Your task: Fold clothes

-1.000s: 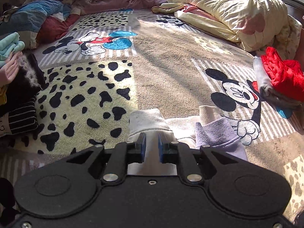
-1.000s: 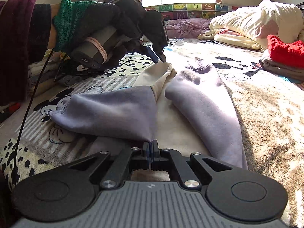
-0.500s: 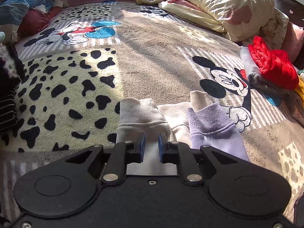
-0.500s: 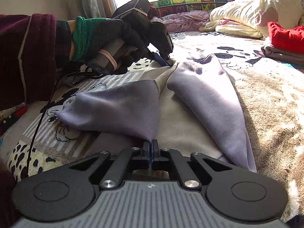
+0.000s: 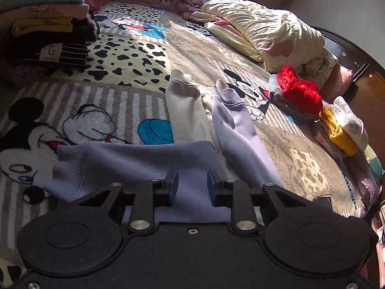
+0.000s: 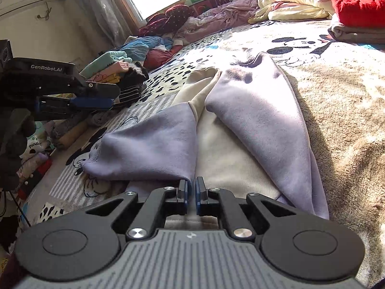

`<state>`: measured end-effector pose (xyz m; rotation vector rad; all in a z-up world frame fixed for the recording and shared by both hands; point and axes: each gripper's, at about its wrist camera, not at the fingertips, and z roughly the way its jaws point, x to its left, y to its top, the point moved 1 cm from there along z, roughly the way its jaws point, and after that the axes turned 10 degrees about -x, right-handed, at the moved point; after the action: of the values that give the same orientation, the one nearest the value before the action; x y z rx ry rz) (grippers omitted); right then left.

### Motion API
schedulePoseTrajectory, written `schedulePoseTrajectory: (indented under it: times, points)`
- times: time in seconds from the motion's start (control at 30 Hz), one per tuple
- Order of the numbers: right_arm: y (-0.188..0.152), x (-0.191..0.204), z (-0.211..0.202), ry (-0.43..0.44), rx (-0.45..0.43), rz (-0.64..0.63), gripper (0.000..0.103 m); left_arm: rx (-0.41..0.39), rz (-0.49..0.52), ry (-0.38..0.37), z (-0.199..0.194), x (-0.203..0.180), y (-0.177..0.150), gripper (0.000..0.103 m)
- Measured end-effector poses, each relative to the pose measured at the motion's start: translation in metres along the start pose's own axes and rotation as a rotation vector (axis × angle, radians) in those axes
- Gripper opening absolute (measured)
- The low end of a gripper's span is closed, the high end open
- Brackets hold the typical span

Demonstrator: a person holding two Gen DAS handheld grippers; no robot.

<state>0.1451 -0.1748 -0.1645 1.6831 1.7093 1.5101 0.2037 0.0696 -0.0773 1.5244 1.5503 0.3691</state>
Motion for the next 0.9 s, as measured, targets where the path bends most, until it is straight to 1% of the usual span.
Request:
schedulePoseTrajectory:
  times: [0.07, 0.1, 0.13, 0.17, 0.2, 0.27, 0.37, 0.43, 0.53, 0.6, 0.7, 0.73, 0.8, 0.83, 0.9]
  points:
    - [0.002, 0.001, -0.003, -0.001, -0.003, 0.009, 0.007, -0.004, -0.053, 0.019, -0.005, 0.012, -0.01, 0.024]
    - [0.004, 0.002, -0.008, 0.004, -0.009, 0.01, 0.011, -0.007, -0.08, 0.028, -0.008, 0.018, -0.015, 0.024]
    - [0.005, 0.004, -0.016, 0.005, -0.023, 0.003, 0.012, -0.009, -0.106, 0.038, -0.011, 0.024, -0.02, 0.024]
    - [0.007, 0.004, -0.028, 0.007, -0.038, -0.011, 0.012, -0.011, -0.133, 0.047, -0.013, 0.029, -0.025, 0.026]
    - [0.008, 0.005, -0.042, 0.009, -0.053, -0.025, 0.012, -0.013, -0.16, 0.057, -0.016, 0.035, -0.03, 0.035]
    - [0.005, 0.003, -0.067, 0.018, -0.07, -0.048, 0.012, -0.018, -0.213, 0.076, -0.021, 0.047, -0.04, 0.048]
    - [-0.014, -0.003, -0.105, 0.015, -0.059, -0.078, 0.013, -0.025, -0.293, 0.103, -0.029, 0.065, -0.055, 0.049]
    - [-0.03, -0.006, -0.12, 0.003, -0.035, -0.081, 0.013, -0.037, -0.359, 0.111, -0.027, 0.075, -0.057, 0.049]
    - [-0.043, -0.004, -0.121, -0.002, -0.005, -0.091, 0.013, -0.065, -0.466, 0.106, -0.022, 0.087, -0.061, 0.05]
    - [-0.045, 0.002, -0.12, 0.014, -0.014, -0.115, 0.013, -0.093, -0.535, 0.097, -0.021, 0.092, -0.062, 0.051]
    - [-0.049, 0.007, -0.118, 0.034, -0.015, -0.134, 0.013, -0.127, -0.611, 0.104, -0.018, 0.098, -0.059, 0.051]
    - [-0.051, 0.008, -0.118, 0.032, -0.016, -0.143, 0.013, -0.131, -0.622, 0.109, -0.017, 0.099, -0.058, 0.051]
    - [-0.049, 0.009, -0.121, -0.004, -0.045, -0.17, 0.013, -0.126, -0.624, 0.119, -0.017, 0.098, -0.055, 0.051]
    - [-0.046, 0.008, -0.123, -0.02, -0.063, -0.178, 0.013, -0.108, -0.606, 0.119, -0.018, 0.093, -0.054, 0.051]
    - [-0.041, 0.004, -0.126, -0.052, -0.101, -0.189, 0.013, -0.067, -0.524, 0.099, -0.019, 0.078, -0.051, 0.051]
